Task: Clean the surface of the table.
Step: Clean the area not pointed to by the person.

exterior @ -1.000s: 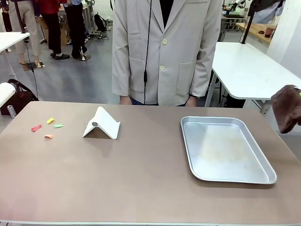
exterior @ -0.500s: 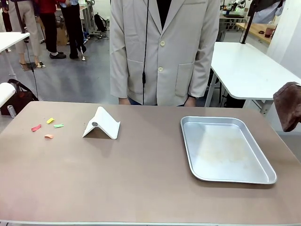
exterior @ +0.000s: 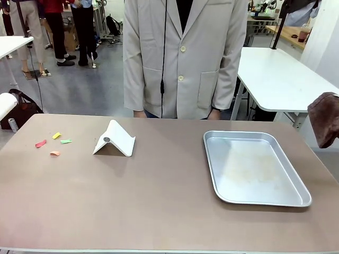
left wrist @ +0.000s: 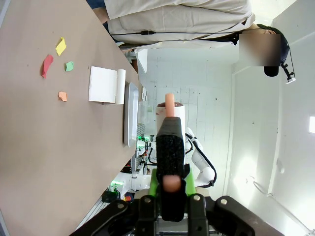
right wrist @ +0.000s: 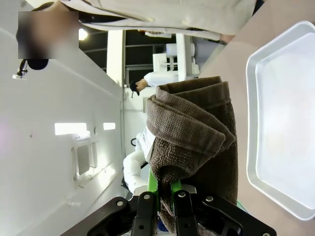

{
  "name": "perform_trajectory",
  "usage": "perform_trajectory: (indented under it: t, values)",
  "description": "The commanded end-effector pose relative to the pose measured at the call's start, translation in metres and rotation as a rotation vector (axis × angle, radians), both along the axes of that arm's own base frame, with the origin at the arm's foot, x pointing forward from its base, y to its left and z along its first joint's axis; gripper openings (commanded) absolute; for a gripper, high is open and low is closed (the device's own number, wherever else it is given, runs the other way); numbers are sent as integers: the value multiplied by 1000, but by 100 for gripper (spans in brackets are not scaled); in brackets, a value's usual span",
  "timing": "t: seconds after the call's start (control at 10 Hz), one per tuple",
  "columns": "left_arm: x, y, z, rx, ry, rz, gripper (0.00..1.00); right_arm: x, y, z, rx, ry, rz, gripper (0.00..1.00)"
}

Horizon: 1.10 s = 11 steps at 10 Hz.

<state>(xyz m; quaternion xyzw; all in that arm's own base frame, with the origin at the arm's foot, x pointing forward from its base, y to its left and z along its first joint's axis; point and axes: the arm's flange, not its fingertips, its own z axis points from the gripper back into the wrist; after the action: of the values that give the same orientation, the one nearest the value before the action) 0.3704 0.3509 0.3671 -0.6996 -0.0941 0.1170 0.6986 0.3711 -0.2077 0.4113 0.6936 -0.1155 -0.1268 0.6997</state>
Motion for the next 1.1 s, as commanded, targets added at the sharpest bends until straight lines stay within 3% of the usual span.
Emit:
perform_trajectory:
  t: [0.0,0.3,0.4,0.6,0.7,0.9,1.0]
  values:
    - [-4,-2,4,-6,-4,-3,0,-1,0,6,0,18,-1,11]
    - [-4,-2,4,-6,-4,-3,0,-1,0,6,0,18,-1,11]
    - [0,0,0,0,0,0,22,-1,0,6,0,18,-1,11]
    - [5,-8,21,166,-61,42,22,-1,0,6,0,18,-1,11]
    - [11,-7,41,337,-129,112,22,-1,0,6,0,18,-1,11]
    - [11,-8,41,342,-134,106,22,-1,0,6,0,18,-1,11]
    - [14,-7,39,471,-125,88,3,-1,0,6,0,18,-1,11]
